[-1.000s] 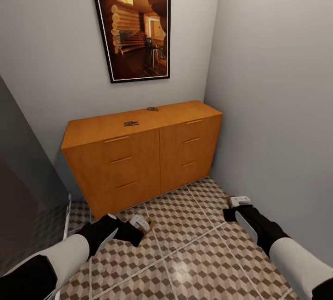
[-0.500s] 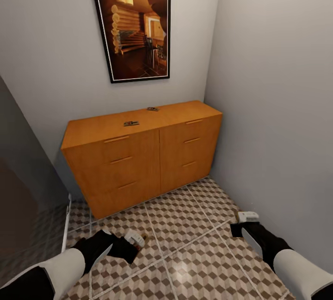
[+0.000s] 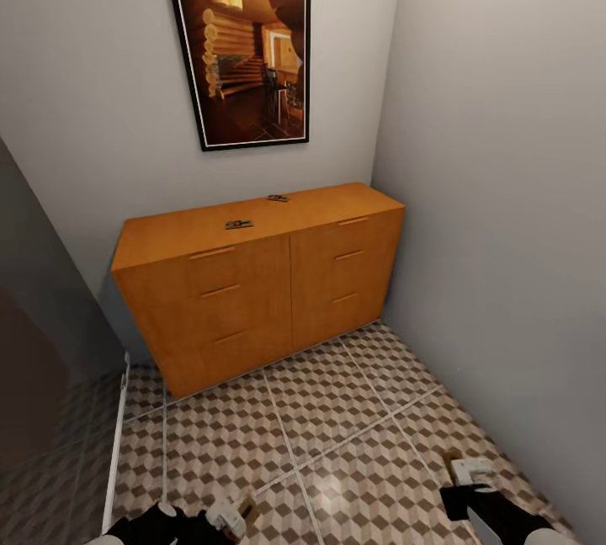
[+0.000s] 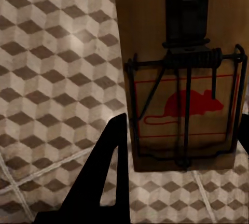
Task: Take the four mousetraps from the cabinet in the bathroom and place them on the bathroom floor. Make sure all four end up on the same floor surface, and ensure that at least two of them are either under or directly next to the same bathroom sink.
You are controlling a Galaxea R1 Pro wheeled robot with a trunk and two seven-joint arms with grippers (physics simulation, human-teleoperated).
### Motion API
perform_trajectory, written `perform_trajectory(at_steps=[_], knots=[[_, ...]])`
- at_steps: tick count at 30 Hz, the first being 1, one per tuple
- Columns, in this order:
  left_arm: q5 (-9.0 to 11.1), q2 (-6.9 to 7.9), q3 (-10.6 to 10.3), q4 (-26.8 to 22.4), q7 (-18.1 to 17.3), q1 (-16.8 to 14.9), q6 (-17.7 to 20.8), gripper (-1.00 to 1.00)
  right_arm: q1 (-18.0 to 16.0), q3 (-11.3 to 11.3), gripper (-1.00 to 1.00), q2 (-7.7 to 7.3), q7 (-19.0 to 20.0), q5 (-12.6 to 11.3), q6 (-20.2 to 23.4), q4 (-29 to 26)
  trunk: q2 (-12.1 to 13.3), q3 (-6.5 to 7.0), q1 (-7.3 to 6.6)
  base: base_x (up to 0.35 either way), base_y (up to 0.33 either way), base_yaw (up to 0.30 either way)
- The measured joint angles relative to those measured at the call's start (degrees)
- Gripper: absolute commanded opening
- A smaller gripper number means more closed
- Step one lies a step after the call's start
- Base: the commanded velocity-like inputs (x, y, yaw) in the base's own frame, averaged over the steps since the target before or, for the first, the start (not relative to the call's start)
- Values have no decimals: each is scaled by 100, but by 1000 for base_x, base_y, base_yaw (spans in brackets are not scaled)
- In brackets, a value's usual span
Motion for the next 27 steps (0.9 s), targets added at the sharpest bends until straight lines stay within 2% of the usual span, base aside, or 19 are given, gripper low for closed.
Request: perform_trajectory(at_steps=[5,9,12,20,27], knots=[[25,30,16,370,1,295,-560,-100,381,25,-100,-5,-8,4,-683,315,0,0,0,0,0,0],[20,89,23,614,10,387,-753,-100,490,26,-100,-3,-24,-27,-1116,586,0,2,0,0,0,-22],[21,107,29,669,9,435,-825,-100,614,30,-100,66,-30,-31,-1341,714,0,19,0,0,0,-125],[23,97,32,691,0,456,-842,-100,767,30,-100,275,-37,-6,-1440,768,0,84,0,0,0,-165],[22,95,32,698,-28,478,-805,-100,807,33,-100,312,-24,2,-1448,765,0,143,0,0,0,-185]])
